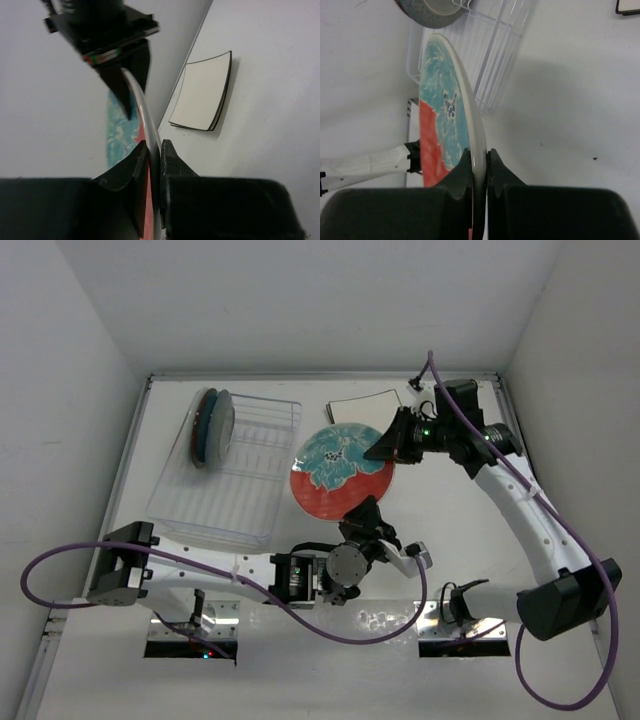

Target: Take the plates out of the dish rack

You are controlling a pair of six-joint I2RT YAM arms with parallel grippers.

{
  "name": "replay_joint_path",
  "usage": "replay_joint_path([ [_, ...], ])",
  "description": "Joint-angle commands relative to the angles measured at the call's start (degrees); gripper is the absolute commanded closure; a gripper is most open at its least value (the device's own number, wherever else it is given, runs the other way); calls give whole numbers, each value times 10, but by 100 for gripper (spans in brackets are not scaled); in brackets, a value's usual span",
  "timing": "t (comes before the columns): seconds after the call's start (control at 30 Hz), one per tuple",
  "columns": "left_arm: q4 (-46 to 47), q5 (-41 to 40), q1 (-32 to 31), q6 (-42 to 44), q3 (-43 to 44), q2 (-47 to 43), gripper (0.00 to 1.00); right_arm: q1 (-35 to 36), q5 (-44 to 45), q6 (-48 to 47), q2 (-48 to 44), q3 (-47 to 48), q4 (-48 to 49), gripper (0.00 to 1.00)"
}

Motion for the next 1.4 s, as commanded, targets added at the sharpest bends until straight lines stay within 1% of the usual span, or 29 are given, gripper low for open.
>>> replay_joint_path([
  [0.0, 80, -28, -1, 52, 27, -18, 100, 0, 5, -23, -26, 0, 29, 100],
  [0.13, 80, -28, 0, 52, 27, -12, 100, -4, 57, -6, -44, -8, 60, 100],
  [0.23, 80, -28, 3, 52, 27, -11, 100, -9, 81, 1, -57, -16, 77, 100],
  [0.27, 80, -28, 3, 52, 27, -11, 100, -15, 100, 4, -60, -18, 81, 100],
  [0.37, 80, -28, 1, 52, 27, -7, 100, -39, 109, 13, -71, -35, 105, 100],
  [0.47, 80, -28, -6, 52, 27, -2, 100, -107, 95, 31, -78, -61, 133, 100],
  [0.63, 80, -28, -12, 52, 27, 3, 100, -181, 60, 42, -81, -99, 168, 100],
  [0.67, 80, -28, -12, 52, 27, 2, 100, -209, 54, 43, -83, -106, 174, 100],
  [0.77, 80, -28, -13, 52, 27, -14, 100, -242, 29, 49, -90, -134, 194, 100],
  [0.87, 80, -28, -13, 52, 27, -28, 100, -257, 33, 38, -106, -157, 196, 100],
  [1.03, 80, -28, -13, 52, 27, -48, 100, -268, 78, 16, -144, -196, 189, 100],
  [1.1, 80, -28, -12, 52, 27, -62, 100, -271, 81, 18, -150, -208, 193, 100],
  [1.23, 80, -28, -13, 52, 27, -69, 100, -275, 62, 44, -145, -214, 206, 100],
  [1.37, 80, -28, -13, 52, 27, -56, 100, -281, 68, 85, -143, -207, 228, 100],
])
